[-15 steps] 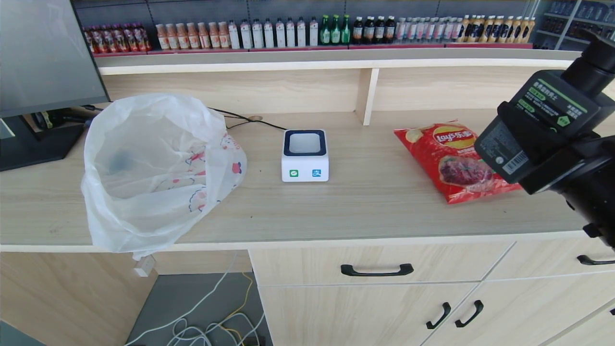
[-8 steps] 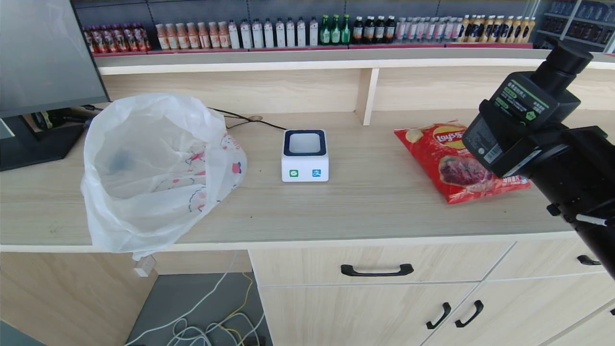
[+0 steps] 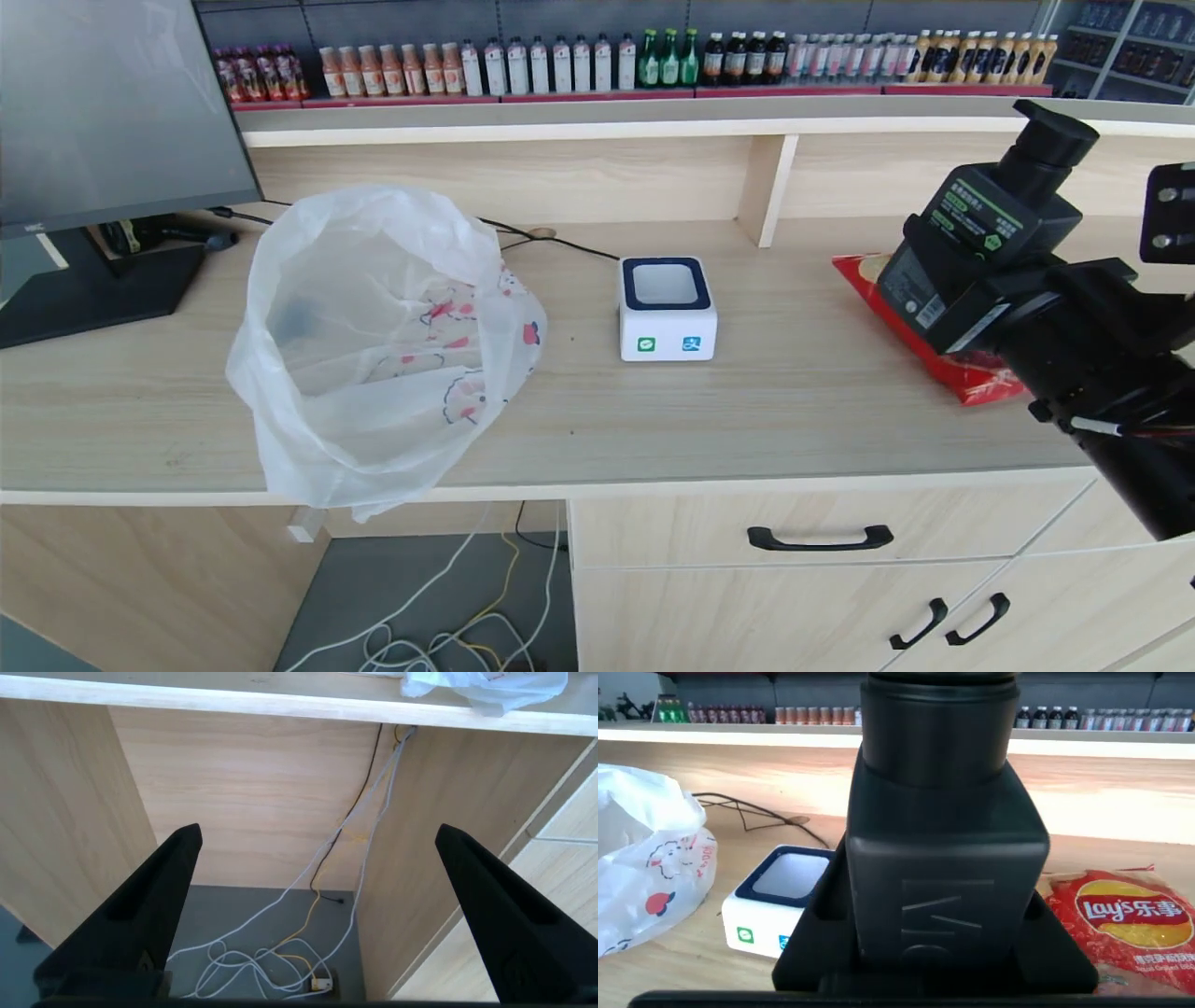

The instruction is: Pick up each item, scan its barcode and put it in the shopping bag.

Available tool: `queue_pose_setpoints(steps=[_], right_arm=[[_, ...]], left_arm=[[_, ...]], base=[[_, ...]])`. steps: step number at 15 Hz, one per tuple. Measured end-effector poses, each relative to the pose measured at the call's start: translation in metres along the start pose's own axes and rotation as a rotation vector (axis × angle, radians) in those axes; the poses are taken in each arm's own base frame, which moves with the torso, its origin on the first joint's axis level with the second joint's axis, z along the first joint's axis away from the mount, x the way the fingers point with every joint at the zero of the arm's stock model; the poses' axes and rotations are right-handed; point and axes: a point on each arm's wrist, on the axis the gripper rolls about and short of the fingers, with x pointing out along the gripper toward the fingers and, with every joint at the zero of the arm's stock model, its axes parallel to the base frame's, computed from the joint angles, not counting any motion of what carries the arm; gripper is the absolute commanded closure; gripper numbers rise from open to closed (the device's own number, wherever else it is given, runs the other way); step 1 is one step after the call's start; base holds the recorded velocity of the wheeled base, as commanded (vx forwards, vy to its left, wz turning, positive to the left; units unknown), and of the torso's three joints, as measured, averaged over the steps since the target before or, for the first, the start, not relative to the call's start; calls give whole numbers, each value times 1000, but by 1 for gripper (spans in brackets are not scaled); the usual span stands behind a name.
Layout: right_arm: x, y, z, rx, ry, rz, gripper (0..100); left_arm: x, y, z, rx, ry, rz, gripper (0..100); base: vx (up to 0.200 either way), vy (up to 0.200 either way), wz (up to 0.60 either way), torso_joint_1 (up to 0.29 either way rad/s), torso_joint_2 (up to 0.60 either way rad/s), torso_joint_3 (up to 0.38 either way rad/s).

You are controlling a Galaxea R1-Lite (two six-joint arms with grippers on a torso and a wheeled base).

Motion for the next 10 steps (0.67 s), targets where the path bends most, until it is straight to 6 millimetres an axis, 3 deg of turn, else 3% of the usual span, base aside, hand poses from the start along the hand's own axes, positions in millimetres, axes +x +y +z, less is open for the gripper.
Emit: queue_pose_setpoints(steps=[2, 10], right_arm=[[1, 0, -1, 0, 1, 0, 100], [22, 8, -1, 8, -32, 21, 100]], left_arm=[[0, 0, 0, 0, 0, -1, 0], [0, 0, 0, 0, 0, -2, 0]], base=[[0, 200, 0, 0, 5, 2], [0, 0, 0, 0, 0, 0]])
